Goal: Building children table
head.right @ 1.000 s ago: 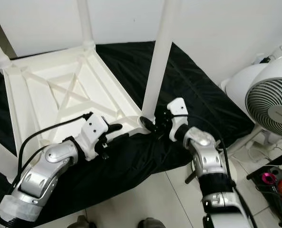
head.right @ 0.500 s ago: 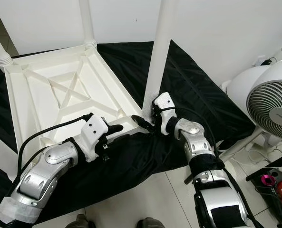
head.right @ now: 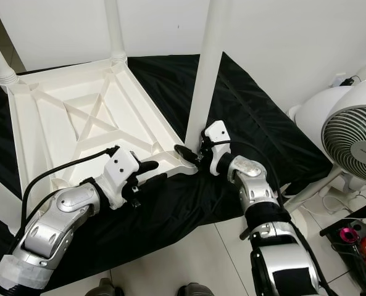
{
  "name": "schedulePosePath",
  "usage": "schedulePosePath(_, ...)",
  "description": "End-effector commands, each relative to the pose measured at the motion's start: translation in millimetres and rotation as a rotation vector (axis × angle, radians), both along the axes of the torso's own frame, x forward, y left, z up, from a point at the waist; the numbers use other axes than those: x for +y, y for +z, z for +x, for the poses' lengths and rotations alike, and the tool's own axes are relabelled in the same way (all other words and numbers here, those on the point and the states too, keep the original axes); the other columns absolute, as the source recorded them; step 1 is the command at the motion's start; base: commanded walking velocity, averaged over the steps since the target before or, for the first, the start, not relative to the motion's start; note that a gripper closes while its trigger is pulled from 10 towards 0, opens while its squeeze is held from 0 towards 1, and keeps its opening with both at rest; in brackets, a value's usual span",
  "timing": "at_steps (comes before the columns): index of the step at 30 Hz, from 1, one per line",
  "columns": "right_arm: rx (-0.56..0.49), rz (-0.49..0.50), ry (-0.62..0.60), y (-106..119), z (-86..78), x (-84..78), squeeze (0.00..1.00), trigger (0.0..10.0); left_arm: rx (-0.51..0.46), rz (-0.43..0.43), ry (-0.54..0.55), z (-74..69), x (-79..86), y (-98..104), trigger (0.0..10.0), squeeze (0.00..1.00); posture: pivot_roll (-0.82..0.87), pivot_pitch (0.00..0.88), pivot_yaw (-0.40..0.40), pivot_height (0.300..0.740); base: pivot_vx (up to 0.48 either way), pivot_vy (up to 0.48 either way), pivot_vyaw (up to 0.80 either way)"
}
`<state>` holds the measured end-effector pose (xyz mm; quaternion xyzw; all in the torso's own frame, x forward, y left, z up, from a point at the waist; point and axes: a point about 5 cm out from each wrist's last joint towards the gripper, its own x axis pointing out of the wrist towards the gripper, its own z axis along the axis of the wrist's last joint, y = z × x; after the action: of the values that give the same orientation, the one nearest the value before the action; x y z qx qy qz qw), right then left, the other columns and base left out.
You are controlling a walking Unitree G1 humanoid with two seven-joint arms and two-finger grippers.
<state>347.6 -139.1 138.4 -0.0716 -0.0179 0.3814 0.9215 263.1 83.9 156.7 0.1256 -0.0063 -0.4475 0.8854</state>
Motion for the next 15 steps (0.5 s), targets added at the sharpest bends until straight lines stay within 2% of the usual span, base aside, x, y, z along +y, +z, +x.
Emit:
schedulePosePath(1, 0.039, -0.019, -0.045, -10.7, -2.5, -1.5, 0.00, 10.0, -0.002, 0.007, 0.016, 1.0, -0.6, 0.2, 10.0, 0.00, -0.08, 0.048, -0.031, 0.740, 0.000, 0.000, 0.00)
schedulePosePath(3, 0.023, 0.026, -0.145, -9.9, -6.3, 5.6, 0.00, 10.0, 0.000, 0.006, 0.015, 0.8, -1.6, -0.5, 10.0, 0.00, -0.08, 0.049, -0.032, 0.740, 0.000, 0.000, 0.00)
schedulePosePath(4, 0.023, 0.026, -0.145, -9.9, -6.3, 5.6, 0.00, 10.0, 0.000, 0.006, 0.015, 0.8, -1.6, -0.5, 10.0, 0.00, -0.08, 0.049, -0.032, 0.740, 0.000, 0.000, 0.00)
schedulePosePath(6, 0.022, 0.075, -0.253, -12.1, -11.1, 15.3, 0.00, 10.0, 0.002, 0.004, 0.012, 0.6, -2.6, -0.9, 10.0, 0.00, -0.09, 0.050, -0.029, 0.740, 0.000, 0.000, 0.00)
schedulePosePath(8, 0.022, 0.075, -0.253, -12.1, -11.1, 15.3, 0.00, 10.0, 0.002, 0.004, 0.012, 0.6, -2.6, -0.9, 10.0, 0.00, -0.09, 0.050, -0.029, 0.740, 0.000, 0.000, 0.00)
schedulePosePath(10, 0.053, 0.119, -0.396, -17.6, -16.2, 25.1, 0.00, 10.0, 0.004, 0.002, 0.009, 0.7, -3.7, -1.5, 10.0, 0.00, -0.10, 0.047, -0.027, 0.740, 0.000, 0.000, 0.00)
schedulePosePath(11, 0.053, 0.119, -0.396, -17.6, -16.2, 25.1, 0.00, 10.0, 0.004, 0.002, 0.009, 0.7, -3.7, -1.5, 10.0, 0.00, -0.10, 0.047, -0.027, 0.740, 0.000, 0.000, 0.00)
schedulePosePath(13, 0.063, 0.136, -0.563, -19.9, -20.3, 32.3, 0.00, 10.0, 0.004, 0.000, 0.003, 1.1, -4.9, -1.5, 10.0, 0.00, -0.11, 0.044, -0.026, 0.740, 0.000, 0.000, 0.00)
schedulePosePath(14, 0.063, 0.136, -0.563, -19.9, -20.3, 32.3, 0.00, 10.0, 0.004, 0.000, 0.003, 1.1, -4.9, -1.5, 10.0, 0.00, -0.11, 0.044, -0.026, 0.740, 0.000, 0.000, 0.00)
schedulePosePath(15, 0.059, 0.146, -0.646, -20.0, -21.6, 33.7, 0.00, 10.0, 0.002, 0.001, -0.002, 1.2, -5.6, -1.4, 10.0, 0.00, -0.11, 0.044, -0.026, 0.740, 0.000, 0.000, 0.00)
